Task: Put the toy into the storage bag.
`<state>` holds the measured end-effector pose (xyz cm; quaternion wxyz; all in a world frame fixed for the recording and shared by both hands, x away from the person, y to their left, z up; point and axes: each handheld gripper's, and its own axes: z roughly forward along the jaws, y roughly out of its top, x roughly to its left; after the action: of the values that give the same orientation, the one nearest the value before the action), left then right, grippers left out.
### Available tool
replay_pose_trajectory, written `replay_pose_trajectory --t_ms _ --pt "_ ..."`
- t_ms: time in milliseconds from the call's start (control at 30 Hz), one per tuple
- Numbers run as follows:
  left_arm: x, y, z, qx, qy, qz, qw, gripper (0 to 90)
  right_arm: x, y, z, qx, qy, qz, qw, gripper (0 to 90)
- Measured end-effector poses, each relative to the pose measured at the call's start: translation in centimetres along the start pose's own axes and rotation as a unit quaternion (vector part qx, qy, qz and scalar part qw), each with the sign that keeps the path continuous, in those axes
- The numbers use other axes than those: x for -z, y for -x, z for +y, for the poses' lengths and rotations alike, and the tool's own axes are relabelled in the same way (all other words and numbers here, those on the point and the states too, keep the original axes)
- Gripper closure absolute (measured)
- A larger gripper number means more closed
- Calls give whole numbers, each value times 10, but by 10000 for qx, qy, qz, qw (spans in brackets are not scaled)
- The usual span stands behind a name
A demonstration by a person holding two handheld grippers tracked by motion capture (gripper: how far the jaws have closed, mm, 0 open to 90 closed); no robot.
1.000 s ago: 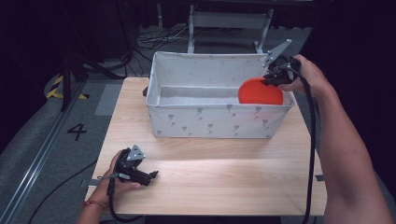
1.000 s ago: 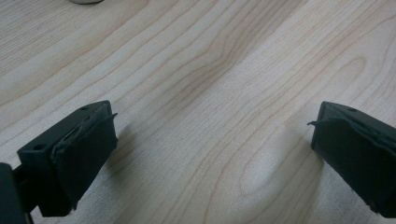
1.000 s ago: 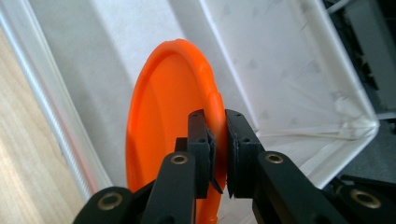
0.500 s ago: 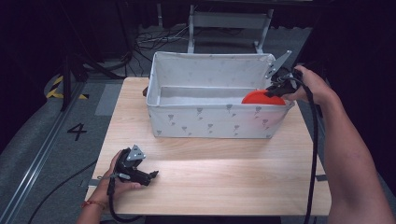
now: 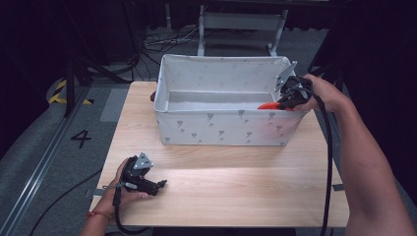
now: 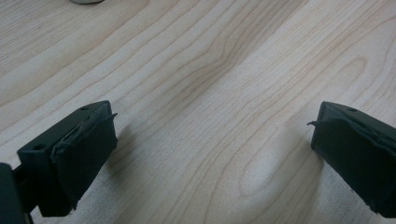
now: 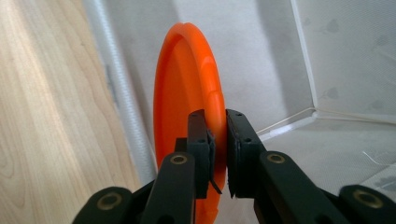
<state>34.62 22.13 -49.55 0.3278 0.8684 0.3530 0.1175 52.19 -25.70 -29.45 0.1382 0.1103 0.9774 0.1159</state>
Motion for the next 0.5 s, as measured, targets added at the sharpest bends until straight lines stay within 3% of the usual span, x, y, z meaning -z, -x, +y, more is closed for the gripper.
replay_pose_trajectory --t_ms 167,500 --pt "0 0 0 0 -1 -1 10000 4 2 -7 3 187 -95 102 9997 809" --pt "0 0 0 1 0 0 10000 4 2 -9 7 164 -239 103 9995 800"
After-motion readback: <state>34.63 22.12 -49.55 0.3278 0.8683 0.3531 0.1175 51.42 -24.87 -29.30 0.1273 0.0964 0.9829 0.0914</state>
